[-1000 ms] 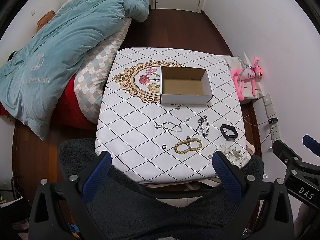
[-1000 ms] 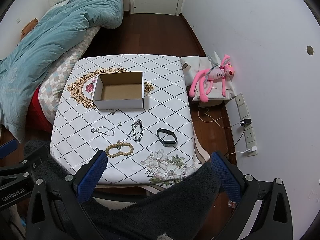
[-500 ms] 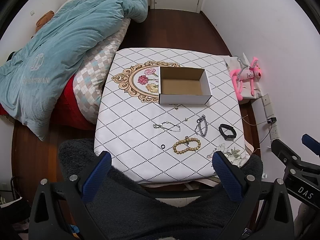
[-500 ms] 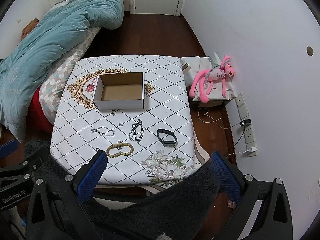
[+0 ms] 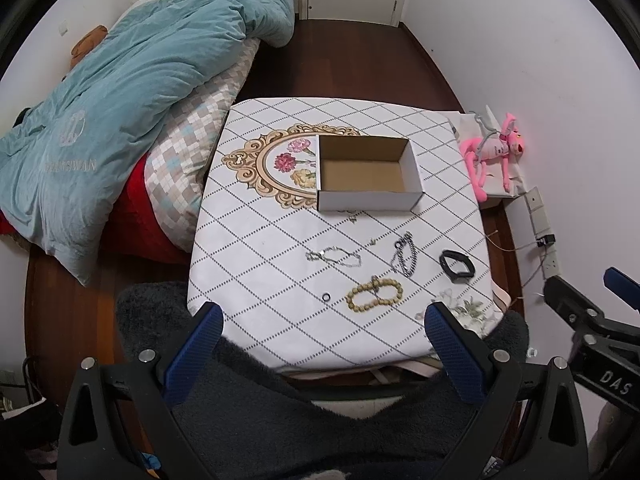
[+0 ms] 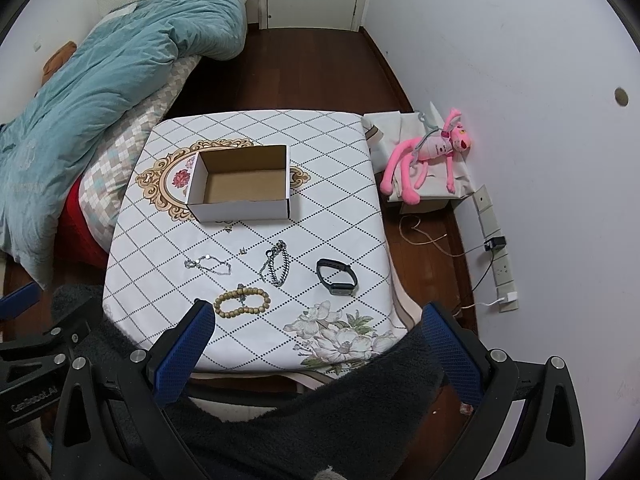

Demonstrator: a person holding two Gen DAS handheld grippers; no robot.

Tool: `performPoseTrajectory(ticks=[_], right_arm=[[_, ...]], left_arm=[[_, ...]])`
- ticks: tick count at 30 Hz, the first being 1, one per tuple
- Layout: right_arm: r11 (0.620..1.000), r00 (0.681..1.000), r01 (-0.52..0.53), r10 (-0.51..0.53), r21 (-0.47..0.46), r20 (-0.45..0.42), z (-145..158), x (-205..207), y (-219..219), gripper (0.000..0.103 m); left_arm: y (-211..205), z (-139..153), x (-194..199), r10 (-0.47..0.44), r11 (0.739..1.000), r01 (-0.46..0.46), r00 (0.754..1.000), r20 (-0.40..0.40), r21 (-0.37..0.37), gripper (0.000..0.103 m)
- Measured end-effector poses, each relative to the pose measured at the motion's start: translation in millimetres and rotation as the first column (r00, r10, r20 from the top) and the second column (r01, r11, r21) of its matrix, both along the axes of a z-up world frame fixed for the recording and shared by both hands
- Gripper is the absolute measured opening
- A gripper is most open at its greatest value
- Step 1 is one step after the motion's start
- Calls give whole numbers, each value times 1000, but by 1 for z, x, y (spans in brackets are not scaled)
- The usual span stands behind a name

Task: Organize jewelry

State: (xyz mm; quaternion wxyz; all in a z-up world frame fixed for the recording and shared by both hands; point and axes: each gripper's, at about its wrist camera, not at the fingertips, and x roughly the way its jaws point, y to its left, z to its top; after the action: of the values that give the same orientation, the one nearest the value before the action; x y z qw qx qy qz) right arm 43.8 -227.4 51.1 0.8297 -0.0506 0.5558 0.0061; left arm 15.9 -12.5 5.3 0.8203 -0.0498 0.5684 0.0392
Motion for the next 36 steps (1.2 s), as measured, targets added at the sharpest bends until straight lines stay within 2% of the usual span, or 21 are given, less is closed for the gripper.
performPoseTrajectory(ticks=[3,6,11,15,18,19,21,23,28,33,35,36], right_arm=[[999,999,34,-34,3,-3,-14,15,-10,103],[997,997,73,-73,-22,-14,-43,31,-20,103],[987,985,152,-156,-59,-73,-104,59,-48,103],[977,967,205,-212,-65,-143,-159,74,-73,97],[973,952,225,-231,-55,-201,-196,79,-84,84],[972,947,232,-237,-48,-218,-204,78,-86,83],[968,935,249,-247,-25,-256,-224,79,-92,77],[962,926,274,-264,-2,-268,-241,82,-98,75],[950,915,309,-285,41,-287,-261,88,-103,71],[944,901,320,-279,75,-332,-282,94,-101,58],[946,898,312,-265,84,-352,-289,95,-96,52],[946,895,312,-261,88,-361,-292,95,-96,45]], left_arm=[[3,-16,13,19,1000,-19,1000,21,20,103],[4,-42,30,23,998,-25,999,36,64,103],[4,-101,51,2,996,4,998,-58,91,102],[-4,-155,57,-21,998,30,988,-154,59,102],[-11,-189,58,-31,998,43,976,-218,48,96],[-12,-196,58,-36,998,46,972,-233,37,95],[-17,-217,59,-44,999,51,959,-281,19,80],[-21,-234,60,-45,999,44,947,-318,-12,76],[-33,-254,58,-57,998,43,933,-355,-49,75],[-46,-256,54,-81,996,83,943,-324,-9,72],[-49,-252,52,-96,995,104,947,-306,8,63],[-51,-249,51,-108,993,117,949,-295,12,52]])
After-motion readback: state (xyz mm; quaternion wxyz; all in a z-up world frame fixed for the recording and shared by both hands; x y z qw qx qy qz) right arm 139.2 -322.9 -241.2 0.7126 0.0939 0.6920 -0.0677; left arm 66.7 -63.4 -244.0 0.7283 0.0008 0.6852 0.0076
